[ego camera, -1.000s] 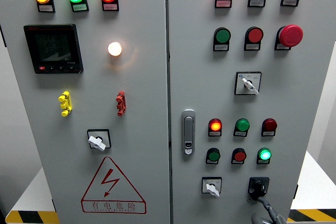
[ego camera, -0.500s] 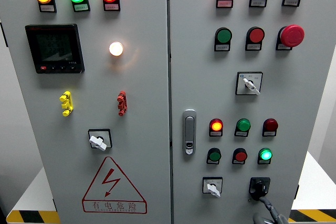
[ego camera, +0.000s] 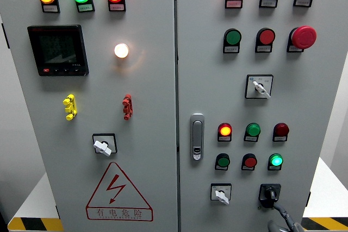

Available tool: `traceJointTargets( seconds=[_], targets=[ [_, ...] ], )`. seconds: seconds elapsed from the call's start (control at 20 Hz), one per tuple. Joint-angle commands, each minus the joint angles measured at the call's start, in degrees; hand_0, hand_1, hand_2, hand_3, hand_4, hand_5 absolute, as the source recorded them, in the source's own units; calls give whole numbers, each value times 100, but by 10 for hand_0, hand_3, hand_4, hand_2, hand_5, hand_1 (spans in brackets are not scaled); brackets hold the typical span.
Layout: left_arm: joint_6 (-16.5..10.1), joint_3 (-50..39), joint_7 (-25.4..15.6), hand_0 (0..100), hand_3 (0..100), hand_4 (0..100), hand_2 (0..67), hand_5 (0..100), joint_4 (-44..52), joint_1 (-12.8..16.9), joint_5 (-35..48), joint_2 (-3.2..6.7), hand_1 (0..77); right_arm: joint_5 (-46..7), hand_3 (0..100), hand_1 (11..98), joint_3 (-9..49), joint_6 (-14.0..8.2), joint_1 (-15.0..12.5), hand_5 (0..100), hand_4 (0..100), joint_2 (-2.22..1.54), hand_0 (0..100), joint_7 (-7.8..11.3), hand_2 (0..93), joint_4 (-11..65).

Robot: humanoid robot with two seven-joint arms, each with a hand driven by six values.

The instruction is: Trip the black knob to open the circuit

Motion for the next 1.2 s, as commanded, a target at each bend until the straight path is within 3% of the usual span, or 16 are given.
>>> traceJointTargets(
  seconds=[0.0, 0.55, 0.65, 0.8, 0.95, 1.15],
  targets=[
    [0, 0, -1, 0, 214, 66, 128, 16, 0, 0, 0, 1, 33, 0, 880, 433, 58, 0, -14, 1000, 875, -25, 870, 0, 53, 8],
    [0, 0, -1, 0, 214, 67, 128, 16, 0, 0, 0, 1, 32, 0, 861, 432, 154, 0, -233, 1000, 841, -17, 867, 35, 52, 113],
    [0, 0, -1, 0, 214, 67, 128, 16, 0, 0, 0, 1, 32, 0, 753, 432, 154, 0, -312, 980, 717, -8, 867, 44, 50, 201],
    [0, 0, -1, 0, 214, 67, 128, 16, 0, 0, 0, 1, 32, -8, 566, 438, 146, 9, -540, 782, 476, 10, 865, 61, 50, 359],
    [0, 0, -1, 0, 214, 67, 128, 16, 0, 0, 0, -8, 32, -17, 447, 444, 146, 9, -734, 657, 354, 19, 867, 62, 57, 596],
    [0, 0, -1, 0, 214, 67, 128, 16, 0, 0, 0, 1, 33, -43, 353, 446, 146, 9, -1067, 580, 282, 36, 870, 62, 76, 869]
  ],
)
